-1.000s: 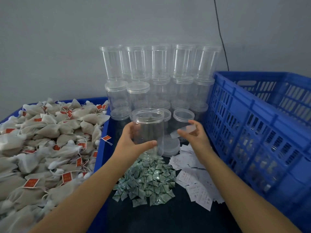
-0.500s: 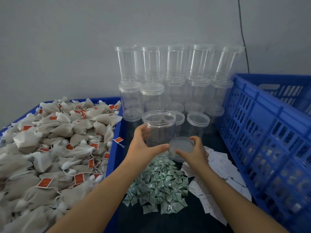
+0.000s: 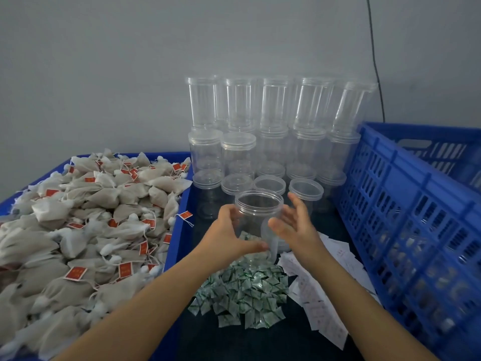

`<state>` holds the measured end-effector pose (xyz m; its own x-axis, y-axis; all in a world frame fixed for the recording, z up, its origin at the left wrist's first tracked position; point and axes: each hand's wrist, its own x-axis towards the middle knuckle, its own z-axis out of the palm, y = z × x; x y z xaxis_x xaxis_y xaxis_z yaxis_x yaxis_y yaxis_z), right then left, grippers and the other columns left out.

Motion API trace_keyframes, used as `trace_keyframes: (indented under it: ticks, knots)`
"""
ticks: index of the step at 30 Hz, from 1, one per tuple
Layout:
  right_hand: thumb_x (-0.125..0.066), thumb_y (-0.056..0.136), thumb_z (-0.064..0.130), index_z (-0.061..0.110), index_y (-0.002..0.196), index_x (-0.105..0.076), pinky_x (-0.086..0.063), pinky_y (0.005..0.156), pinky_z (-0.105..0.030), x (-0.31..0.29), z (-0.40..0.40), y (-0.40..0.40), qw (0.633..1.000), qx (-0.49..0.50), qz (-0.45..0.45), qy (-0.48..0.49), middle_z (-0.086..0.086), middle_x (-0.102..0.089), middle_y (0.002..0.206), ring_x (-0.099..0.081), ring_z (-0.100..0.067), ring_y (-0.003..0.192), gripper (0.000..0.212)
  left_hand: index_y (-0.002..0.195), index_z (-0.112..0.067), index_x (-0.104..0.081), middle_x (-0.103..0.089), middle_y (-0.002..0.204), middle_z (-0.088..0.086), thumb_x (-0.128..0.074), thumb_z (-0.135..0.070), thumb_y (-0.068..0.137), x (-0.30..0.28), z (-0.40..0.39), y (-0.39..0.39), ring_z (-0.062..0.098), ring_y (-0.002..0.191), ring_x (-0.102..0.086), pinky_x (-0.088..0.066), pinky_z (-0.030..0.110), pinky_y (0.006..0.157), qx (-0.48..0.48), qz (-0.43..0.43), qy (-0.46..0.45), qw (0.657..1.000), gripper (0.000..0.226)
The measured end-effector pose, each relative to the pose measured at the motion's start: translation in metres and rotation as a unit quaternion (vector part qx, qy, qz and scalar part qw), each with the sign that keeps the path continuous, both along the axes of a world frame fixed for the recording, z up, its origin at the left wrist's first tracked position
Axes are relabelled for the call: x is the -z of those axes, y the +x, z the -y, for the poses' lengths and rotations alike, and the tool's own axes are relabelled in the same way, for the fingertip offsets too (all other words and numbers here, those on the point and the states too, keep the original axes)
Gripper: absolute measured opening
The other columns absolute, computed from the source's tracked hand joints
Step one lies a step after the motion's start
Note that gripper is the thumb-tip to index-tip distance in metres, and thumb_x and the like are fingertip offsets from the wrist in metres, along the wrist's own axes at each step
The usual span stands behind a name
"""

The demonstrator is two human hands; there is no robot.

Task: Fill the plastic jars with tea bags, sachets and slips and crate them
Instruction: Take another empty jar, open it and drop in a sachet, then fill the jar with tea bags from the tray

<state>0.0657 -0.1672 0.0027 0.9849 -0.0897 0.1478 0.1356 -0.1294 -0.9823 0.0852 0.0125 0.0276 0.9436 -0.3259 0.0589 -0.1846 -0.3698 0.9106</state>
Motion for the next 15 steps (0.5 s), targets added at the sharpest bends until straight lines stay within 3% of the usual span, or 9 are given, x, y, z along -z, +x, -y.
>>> trace_keyframes:
  ticks: [3, 5, 7, 10, 13, 15]
  knots:
    - [-0.089, 0.057, 0.06, 0.037, 0.155, -0.019, -0.043, 0.109, -0.041, 0.0, -0.01, -0.01, 0.999, -0.033, -0.01, -0.022, 0.004, -0.048, 0.146, -0.048, -0.018, 0.135, 0.123, 0.121, -0.025, -0.036, -0.059, 0.109, -0.014, -0.089, -0.038, 0.055, -0.01, -0.001, -0.009, -0.003, 0.098, -0.058, -0.048, 0.013, 0.075, 0.048, 0.011, 0.076, 0.996, 0.086]
    - [-0.093, 0.051, 0.056, 0.043, 0.144, -0.035, -0.051, 0.102, -0.037, 0.002, -0.016, -0.016, 0.998, -0.063, -0.005, 0.007, 0.006, -0.062, 0.135, -0.059, -0.016, 0.126, 0.11, 0.12, -0.026, -0.034, -0.057, 0.112, -0.015, -0.088, -0.04, 0.057, -0.021, -0.007, -0.014, -0.003, 0.101, -0.056, -0.048, 0.014, 0.079, 0.085, 0.015, 0.133, 0.987, 0.085]
    - [-0.093, 0.039, 0.065, 0.051, 0.126, -0.042, -0.056, 0.091, -0.028, 0.003, -0.024, -0.024, 0.996, -0.085, -0.004, 0.029, 0.01, -0.07, 0.121, -0.066, -0.01, 0.116, 0.102, 0.125, -0.025, -0.033, -0.053, 0.12, -0.013, -0.086, -0.046, 0.057, -0.036, -0.022, -0.017, 0.002, 0.11, -0.053, -0.048, 0.023, 0.091, 0.122, 0.018, 0.224, 0.967, 0.088]
    - [-0.088, 0.032, 0.076, 0.05, 0.124, -0.042, -0.054, 0.098, -0.033, 0.012, -0.037, -0.035, 0.994, -0.102, -0.008, 0.024, 0.007, -0.064, 0.127, -0.064, -0.009, 0.116, 0.106, 0.136, -0.028, -0.033, -0.048, 0.13, -0.015, -0.083, -0.04, 0.066, -0.06, -0.058, -0.013, 0.006, 0.117, -0.049, -0.045, 0.025, 0.097, 0.158, -0.008, 0.303, 0.94, 0.087]
    - [-0.083, 0.033, 0.084, 0.061, 0.122, -0.037, -0.053, 0.096, -0.025, 0.027, -0.055, -0.051, 0.991, -0.131, -0.02, -0.013, 0.018, -0.06, 0.124, -0.062, 0.005, 0.111, 0.103, 0.137, -0.029, -0.036, -0.053, 0.122, -0.012, -0.077, -0.03, 0.077, -0.072, -0.098, -0.005, 0.0, 0.102, -0.055, -0.046, 0.013, 0.077, 0.055, 0.008, 0.269, 0.962, 0.073]
    - [-0.085, 0.037, 0.08, 0.066, 0.122, -0.036, -0.053, 0.093, -0.021, 0.037, -0.069, -0.061, 0.988, -0.151, -0.032, -0.019, 0.021, -0.061, 0.122, -0.061, 0.007, 0.111, 0.099, 0.131, -0.026, -0.045, -0.056, 0.118, -0.008, -0.072, -0.024, 0.082, -0.066, -0.121, 0.0, -0.001, 0.095, -0.055, -0.043, 0.011, 0.071, -0.057, 0.079, 0.258, 0.961, 0.056]
